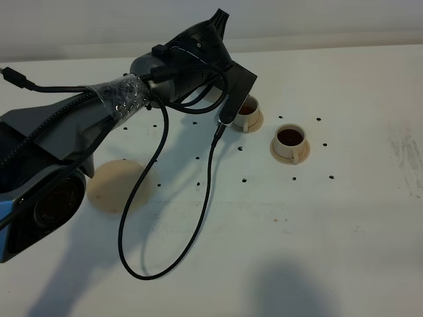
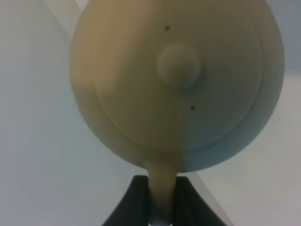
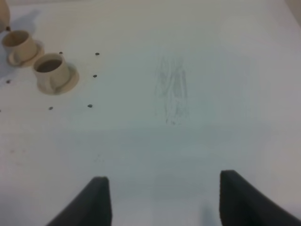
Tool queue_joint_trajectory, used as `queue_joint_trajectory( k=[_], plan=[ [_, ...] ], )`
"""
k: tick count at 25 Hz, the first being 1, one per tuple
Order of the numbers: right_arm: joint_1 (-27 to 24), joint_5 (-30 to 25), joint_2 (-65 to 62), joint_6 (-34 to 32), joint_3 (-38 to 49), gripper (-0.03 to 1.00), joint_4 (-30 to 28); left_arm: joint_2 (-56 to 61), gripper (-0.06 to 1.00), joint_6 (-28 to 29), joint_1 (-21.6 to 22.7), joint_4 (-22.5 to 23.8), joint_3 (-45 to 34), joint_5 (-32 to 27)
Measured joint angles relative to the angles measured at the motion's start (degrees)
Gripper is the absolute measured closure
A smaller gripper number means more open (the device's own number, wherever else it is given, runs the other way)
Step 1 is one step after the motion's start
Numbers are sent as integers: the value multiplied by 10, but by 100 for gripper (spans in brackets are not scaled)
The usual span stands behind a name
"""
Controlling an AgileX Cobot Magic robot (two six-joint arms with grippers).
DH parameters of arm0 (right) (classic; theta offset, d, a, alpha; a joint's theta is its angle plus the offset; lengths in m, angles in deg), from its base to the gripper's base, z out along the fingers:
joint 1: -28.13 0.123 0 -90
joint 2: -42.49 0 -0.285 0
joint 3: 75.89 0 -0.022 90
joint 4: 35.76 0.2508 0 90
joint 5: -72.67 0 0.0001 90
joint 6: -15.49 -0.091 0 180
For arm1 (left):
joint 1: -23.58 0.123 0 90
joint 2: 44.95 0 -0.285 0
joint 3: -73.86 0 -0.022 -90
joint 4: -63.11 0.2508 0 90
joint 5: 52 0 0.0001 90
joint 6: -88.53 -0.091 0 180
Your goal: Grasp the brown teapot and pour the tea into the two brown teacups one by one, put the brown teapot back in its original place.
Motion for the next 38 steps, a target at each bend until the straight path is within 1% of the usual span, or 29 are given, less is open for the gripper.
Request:
queue_joint_trajectory(
  k=[12,18,38],
  plan=[
    [0,0,0,0,0,48,0,0,94,-1,0,1,0,4],
    [0,0,0,0,0,48,0,0,94,-13,0,4,0,7],
    [0,0,0,0,0,48,0,0,94,-22,0,14,0,20]
  ],
)
